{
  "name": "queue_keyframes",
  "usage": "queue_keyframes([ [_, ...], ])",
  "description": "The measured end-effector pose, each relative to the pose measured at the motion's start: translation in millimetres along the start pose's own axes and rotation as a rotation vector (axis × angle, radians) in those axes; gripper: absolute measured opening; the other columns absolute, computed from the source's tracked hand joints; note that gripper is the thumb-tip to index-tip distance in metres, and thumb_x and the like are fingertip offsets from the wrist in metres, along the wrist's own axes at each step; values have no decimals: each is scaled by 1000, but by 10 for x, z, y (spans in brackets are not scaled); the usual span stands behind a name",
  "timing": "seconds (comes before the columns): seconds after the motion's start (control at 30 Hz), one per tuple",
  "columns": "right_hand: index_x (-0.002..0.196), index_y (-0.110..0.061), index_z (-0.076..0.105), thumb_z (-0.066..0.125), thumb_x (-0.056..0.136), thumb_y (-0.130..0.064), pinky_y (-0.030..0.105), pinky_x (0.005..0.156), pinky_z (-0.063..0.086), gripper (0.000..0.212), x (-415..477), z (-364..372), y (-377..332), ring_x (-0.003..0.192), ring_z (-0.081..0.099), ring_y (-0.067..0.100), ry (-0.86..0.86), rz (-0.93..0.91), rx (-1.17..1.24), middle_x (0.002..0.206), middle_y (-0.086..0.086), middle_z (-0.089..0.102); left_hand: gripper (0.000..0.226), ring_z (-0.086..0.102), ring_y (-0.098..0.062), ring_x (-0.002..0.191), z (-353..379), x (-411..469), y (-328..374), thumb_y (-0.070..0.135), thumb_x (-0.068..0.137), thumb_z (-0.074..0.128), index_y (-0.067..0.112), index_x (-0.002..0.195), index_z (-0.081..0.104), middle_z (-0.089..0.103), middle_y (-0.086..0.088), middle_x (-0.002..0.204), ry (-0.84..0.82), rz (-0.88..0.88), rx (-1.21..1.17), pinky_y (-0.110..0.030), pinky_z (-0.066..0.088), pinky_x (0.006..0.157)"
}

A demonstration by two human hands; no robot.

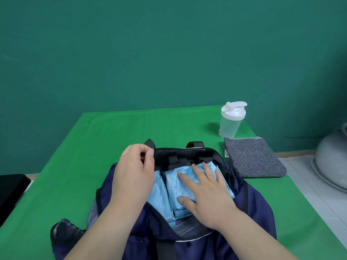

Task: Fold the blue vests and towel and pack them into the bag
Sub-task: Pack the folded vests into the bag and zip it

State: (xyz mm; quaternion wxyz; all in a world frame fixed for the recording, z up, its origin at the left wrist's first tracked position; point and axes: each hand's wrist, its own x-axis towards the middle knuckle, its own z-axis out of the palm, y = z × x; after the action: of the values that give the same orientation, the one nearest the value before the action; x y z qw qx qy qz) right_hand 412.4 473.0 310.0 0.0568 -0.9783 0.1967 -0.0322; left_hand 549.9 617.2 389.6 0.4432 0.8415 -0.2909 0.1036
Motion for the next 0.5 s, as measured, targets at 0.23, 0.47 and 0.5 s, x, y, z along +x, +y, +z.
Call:
queue_keyframes([
  [0.23, 153, -51, 10, 23, 91, -76, 53, 117, -9, 68, 3, 19, 15, 154, -6, 32, 18, -1, 12, 167, 3, 10, 5, 52, -21, 95, 73, -307, -151, 22, 86, 66, 25, 90, 67, 58, 8, 95, -155, 284, 346, -40, 45, 81],
  [0.47, 154, -46, 18, 22, 93, -62, 42, 123, -11, 63, -85, -69, 239, 150, -23, 13, 7, -5, 168, 167, -13, -1, 42, 64, -19, 96, 457, -528, -109, 35, 62, 87, 26, 100, 72, 66, 4, 110, -404, 554, 564, -40, 34, 93],
  [0.5, 154, -46, 16, 23, 94, -61, 43, 123, -11, 63, -124, -55, 282, 149, -27, 11, 7, 5, 168, 166, -15, -6, 45, 66, -19, 93, 498, -528, -152, 37, 60, 89, 26, 100, 73, 68, 3, 111, -435, 516, 589, -41, 34, 93],
])
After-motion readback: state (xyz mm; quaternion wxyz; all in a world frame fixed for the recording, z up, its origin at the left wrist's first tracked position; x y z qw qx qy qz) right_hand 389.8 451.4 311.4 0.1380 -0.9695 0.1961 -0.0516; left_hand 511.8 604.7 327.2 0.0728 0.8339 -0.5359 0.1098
